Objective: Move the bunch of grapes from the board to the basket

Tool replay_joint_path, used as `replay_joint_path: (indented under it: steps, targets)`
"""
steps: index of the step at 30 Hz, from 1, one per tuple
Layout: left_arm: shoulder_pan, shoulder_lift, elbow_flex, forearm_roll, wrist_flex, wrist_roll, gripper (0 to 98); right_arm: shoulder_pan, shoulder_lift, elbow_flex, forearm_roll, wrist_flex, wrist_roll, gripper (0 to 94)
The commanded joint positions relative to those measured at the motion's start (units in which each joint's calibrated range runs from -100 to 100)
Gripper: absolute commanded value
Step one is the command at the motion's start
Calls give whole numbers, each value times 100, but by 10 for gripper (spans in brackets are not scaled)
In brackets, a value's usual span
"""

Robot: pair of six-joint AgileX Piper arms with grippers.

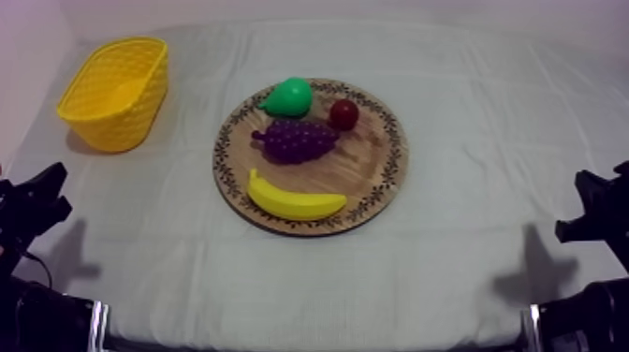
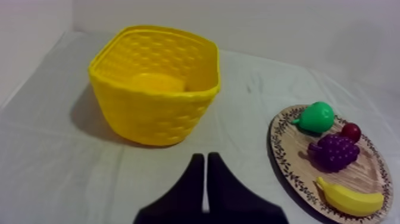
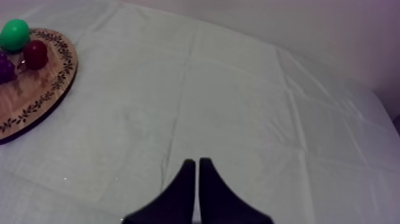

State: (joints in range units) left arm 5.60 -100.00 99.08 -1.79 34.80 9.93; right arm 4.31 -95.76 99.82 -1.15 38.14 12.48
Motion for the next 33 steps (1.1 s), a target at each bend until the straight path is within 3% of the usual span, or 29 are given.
replay_joint_path:
  steps: [1,24,33]
  targets:
    - [1,0,3,1,-4,1,1,-2,0,-4,0,0,0,3]
    - [9,0,3,1,-4,-1,1,-2,0,-4,0,0,0,3]
    - [365,0,3,1,-4,0,1,-2,0,-4,0,0,0,3]
